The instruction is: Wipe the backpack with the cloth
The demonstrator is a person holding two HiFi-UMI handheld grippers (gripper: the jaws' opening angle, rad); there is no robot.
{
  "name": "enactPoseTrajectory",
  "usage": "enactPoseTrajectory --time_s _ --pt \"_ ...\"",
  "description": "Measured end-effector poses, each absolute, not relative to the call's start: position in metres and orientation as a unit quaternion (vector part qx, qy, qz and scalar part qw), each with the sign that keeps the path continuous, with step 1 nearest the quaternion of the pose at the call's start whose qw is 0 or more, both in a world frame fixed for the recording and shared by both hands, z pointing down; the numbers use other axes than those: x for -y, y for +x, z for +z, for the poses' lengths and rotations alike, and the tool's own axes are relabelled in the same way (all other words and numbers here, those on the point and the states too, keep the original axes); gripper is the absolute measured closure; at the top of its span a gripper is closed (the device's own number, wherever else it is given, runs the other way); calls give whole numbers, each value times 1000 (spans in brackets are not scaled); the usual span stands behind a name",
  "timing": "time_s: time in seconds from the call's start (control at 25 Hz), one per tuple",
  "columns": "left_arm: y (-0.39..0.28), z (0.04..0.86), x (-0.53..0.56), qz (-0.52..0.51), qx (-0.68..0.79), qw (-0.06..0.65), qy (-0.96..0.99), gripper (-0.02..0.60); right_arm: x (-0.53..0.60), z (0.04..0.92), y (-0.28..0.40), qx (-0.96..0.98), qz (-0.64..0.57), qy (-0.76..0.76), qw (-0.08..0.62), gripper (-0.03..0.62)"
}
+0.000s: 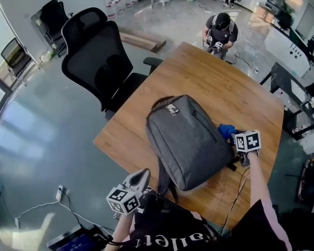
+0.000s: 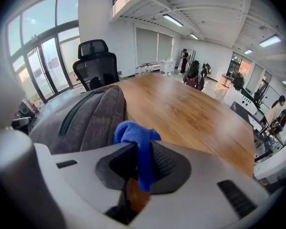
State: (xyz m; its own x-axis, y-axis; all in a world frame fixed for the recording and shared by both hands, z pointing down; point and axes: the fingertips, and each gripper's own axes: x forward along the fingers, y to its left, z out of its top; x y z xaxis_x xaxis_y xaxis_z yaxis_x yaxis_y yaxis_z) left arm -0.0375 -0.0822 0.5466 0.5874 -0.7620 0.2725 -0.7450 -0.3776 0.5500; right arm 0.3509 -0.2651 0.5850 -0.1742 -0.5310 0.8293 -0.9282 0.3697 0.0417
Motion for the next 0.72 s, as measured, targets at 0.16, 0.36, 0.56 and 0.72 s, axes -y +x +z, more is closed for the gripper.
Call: enactPoseTrajectory --time_s 0.16,0.36,0.56,0.72 --pt "-41 547 86 -8 452 324 831 581 287 583 338 727 249 500 399 525" --pt "-66 551 110 -3 446 326 834 581 325 580 304 728 243 494 409 525" --pt "-78 553 128 1 435 329 838 581 355 577 280 729 230 485 425 525" --pt "-84 557 138 16 421 325 846 581 379 574 262 731 221 479 433 525"
